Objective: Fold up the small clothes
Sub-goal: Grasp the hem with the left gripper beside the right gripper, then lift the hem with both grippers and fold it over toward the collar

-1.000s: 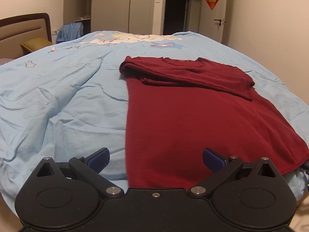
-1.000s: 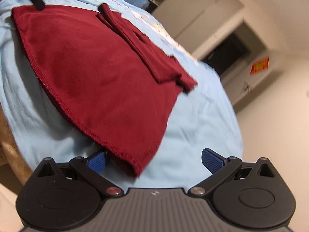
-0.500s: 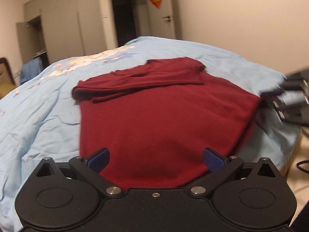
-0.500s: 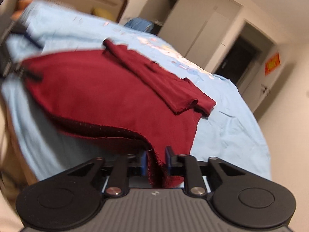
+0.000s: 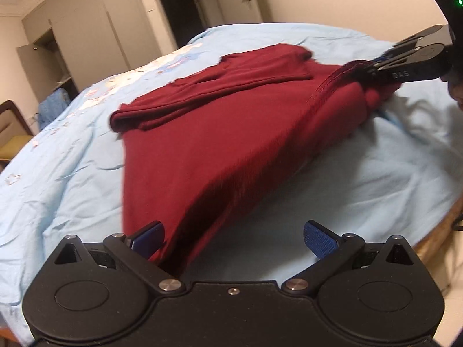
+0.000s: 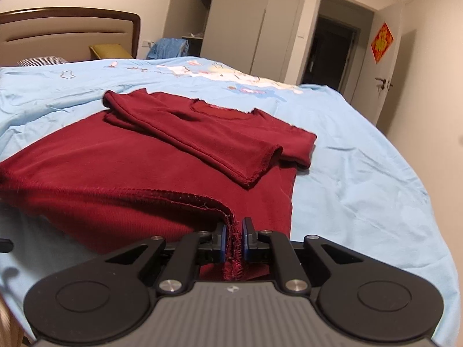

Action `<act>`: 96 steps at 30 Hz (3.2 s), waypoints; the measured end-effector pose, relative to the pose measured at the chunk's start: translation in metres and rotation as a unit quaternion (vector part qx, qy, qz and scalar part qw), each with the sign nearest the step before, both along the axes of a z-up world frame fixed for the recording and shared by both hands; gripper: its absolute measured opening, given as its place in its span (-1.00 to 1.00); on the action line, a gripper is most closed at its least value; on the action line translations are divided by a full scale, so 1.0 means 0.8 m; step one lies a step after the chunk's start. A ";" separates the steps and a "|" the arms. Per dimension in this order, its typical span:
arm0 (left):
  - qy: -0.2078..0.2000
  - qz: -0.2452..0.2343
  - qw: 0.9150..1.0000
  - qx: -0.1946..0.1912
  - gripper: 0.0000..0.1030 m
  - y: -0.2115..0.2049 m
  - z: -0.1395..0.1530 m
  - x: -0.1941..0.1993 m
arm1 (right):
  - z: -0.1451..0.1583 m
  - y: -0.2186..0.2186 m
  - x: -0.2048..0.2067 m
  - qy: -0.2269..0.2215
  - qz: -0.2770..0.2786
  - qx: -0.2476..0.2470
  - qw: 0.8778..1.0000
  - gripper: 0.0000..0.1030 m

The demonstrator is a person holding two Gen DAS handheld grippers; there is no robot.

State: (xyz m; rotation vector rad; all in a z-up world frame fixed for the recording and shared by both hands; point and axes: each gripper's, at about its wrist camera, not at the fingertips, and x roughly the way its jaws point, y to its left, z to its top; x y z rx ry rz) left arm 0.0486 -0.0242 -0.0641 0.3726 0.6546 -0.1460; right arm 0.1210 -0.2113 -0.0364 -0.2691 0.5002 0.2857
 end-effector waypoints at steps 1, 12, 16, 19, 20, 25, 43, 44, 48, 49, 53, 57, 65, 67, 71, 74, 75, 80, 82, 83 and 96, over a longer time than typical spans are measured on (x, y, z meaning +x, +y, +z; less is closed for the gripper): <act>-0.006 0.008 1.000 0.005 0.96 0.004 0.001 0.000 | -0.003 -0.001 0.004 0.006 -0.005 0.007 1.000 -0.78; -0.027 0.053 0.998 0.002 0.55 0.065 0.011 0.018 | -0.015 -0.010 0.022 0.035 -0.022 0.043 0.998 -0.78; -0.033 0.035 0.999 -0.024 0.31 0.076 0.020 0.025 | -0.014 -0.009 0.022 0.038 -0.022 0.045 0.998 -0.77; -0.032 0.016 0.998 -0.058 -0.16 0.084 0.028 0.030 | -0.014 -0.013 0.021 0.040 -0.018 0.051 0.998 -0.75; -0.031 0.014 0.997 -0.070 -0.28 0.087 0.030 0.033 | -0.013 -0.015 0.020 0.042 -0.015 0.057 0.997 -0.67; -0.021 0.021 0.992 -0.120 -0.56 0.095 0.034 0.052 | -0.008 -0.027 0.013 0.049 0.006 0.084 0.995 0.02; -0.025 0.066 0.971 -0.229 -0.73 0.118 0.052 0.071 | -0.007 -0.026 -0.015 0.012 -0.009 0.028 1.000 -0.74; -0.031 0.065 0.970 -0.232 -0.76 0.118 0.054 0.068 | -0.004 -0.025 -0.018 0.005 -0.011 0.024 1.000 -0.82; -0.083 0.057 0.962 -0.252 -0.81 0.119 0.072 0.053 | 0.020 -0.028 -0.030 -0.037 -0.021 0.040 0.998 -0.85; -0.102 0.053 0.959 -0.259 -0.81 0.120 0.078 0.048 | 0.029 -0.030 -0.033 -0.050 -0.024 0.047 0.997 -0.86; -0.168 0.040 0.948 -0.268 -0.85 0.119 0.104 0.032 | 0.067 -0.038 -0.049 -0.111 -0.033 0.068 0.991 -0.87; -0.212 0.043 0.937 -0.275 -0.88 0.119 0.125 0.020 | 0.100 -0.041 -0.070 -0.167 -0.039 0.080 0.982 -0.88; -0.258 0.025 0.924 -0.282 -0.88 0.112 0.162 -0.020 | 0.151 -0.055 -0.128 -0.256 -0.050 0.104 0.960 -0.88; -0.267 0.023 0.920 -0.285 -0.88 0.110 0.170 -0.031 | 0.162 -0.060 -0.140 -0.272 -0.051 0.109 0.955 -0.88; -0.285 0.029 0.911 -0.298 -0.88 0.109 0.182 -0.053 | 0.178 -0.063 -0.161 -0.295 -0.046 0.112 0.948 -0.88; -0.302 0.030 0.904 -0.301 -0.88 0.109 0.194 -0.069 | 0.189 -0.064 -0.175 -0.312 -0.044 0.120 0.941 -0.88; -0.308 0.029 0.902 -0.301 -0.88 0.109 0.199 -0.074 | 0.194 -0.065 -0.180 -0.319 -0.044 0.125 0.939 -0.88; -0.325 0.020 0.893 -0.310 -0.88 0.113 0.221 -0.091 | 0.214 -0.069 -0.197 -0.347 -0.036 0.139 0.927 -0.88; -0.320 0.023 0.894 -0.313 -0.88 0.115 0.225 -0.091 | 0.216 -0.069 -0.198 -0.349 -0.033 0.136 0.927 -0.88; -0.314 0.026 0.895 -0.316 -0.88 0.116 0.225 -0.090 | 0.214 -0.068 -0.196 -0.347 -0.032 0.132 0.928 -0.88; -0.232 0.071 0.926 -0.290 -0.87 0.127 0.214 -0.007 | 0.203 -0.057 -0.102 -0.272 -0.036 0.123 0.954 -0.88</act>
